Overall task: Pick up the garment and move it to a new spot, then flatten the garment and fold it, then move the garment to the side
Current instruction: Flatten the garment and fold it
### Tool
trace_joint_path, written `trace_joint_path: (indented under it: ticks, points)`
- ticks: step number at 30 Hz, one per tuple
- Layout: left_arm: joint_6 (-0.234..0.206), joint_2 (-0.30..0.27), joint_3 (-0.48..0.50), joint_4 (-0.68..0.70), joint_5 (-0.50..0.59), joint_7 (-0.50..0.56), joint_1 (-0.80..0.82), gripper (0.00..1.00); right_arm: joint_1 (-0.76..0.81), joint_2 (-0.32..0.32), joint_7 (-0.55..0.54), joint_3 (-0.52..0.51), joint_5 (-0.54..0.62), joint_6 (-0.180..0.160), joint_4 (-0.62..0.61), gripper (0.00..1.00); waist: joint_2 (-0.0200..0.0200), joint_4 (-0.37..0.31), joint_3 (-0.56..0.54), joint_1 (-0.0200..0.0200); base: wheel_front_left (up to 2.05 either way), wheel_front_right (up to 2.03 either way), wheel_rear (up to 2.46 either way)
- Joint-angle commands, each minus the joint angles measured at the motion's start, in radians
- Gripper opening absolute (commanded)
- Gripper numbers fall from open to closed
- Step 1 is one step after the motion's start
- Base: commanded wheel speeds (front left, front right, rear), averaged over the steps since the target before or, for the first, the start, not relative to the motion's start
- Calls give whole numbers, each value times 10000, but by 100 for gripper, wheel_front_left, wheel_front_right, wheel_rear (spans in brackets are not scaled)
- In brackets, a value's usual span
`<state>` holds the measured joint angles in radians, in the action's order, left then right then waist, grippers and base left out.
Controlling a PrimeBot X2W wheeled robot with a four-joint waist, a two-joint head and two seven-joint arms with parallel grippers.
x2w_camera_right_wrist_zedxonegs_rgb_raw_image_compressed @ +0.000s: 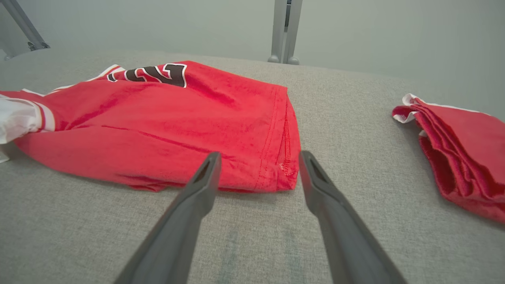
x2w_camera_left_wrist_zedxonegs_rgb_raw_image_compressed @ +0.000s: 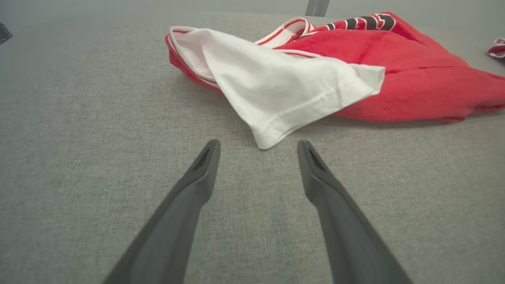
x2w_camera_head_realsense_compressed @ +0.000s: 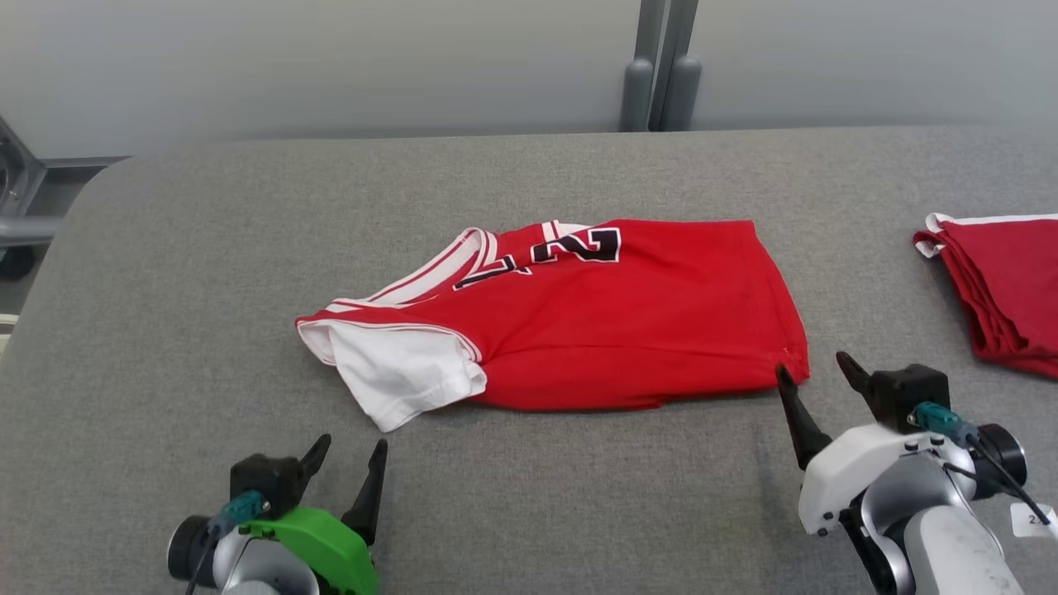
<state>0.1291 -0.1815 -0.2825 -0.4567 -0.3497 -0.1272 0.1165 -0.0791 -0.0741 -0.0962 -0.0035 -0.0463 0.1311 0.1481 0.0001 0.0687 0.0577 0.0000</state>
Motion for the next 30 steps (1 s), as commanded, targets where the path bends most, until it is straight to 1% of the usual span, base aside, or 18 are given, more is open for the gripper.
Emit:
trace_joint_path:
  ticks: [1,6,15,16,17,19,20,21,28,30]
  points:
    - [15,-102,-113,-123,-215,108,311,100,-176,-82,-99,81,8,-8,-89,100,-1,-129,379,0,0,0,0]
    - [7,-402,-924,-823,-813,454,1397,100,-794,-400,-440,322,-65,-8,-401,100,-1,-324,957,0,0,0,0]
    - [8,-702,-1519,-1735,-1584,203,2318,99,-1203,-665,-662,399,-106,-8,-506,100,-1,-517,1486,0,0,0,0]
    - [9,-708,-1582,-1886,-1687,108,2437,71,-1229,-691,-734,389,-113,-8,-439,100,-1,-516,1537,0,0,0,0]
    - [9,-710,-1626,-1959,-1748,63,2475,48,-1225,-702,-794,370,-84,-8,-411,100,-1,-510,1557,0,0,0,0]
    - [9,-736,-1680,-2069,-1830,-39,2544,29,-1219,-680,-881,305,-59,-8,-371,100,-1,-487,1588,0,0,0,0]
    - [9,-754,-1729,-2117,-1860,-65,2559,12,-1206,-631,-962,253,-70,-8,-328,100,-1,-477,1597,0,0,0,0]
    - [9,-774,-1769,-2145,-1880,-96,2583,0,-1201,-584,-1048,196,-50,-8,-311,100,-1,-465,1605,0,0,0,0]
    - [8,-713,-1955,-2333,-2017,-306,2498,0,-1404,-218,-1685,-250,-261,-8,-71,100,-1,-353,1664,0,0,0,0]
    - [8,-691,-2010,-2375,-2051,-284,2514,0,-1506,-157,-1883,-209,-301,-8,-23,100,-1,-316,1692,0,0,0,0]
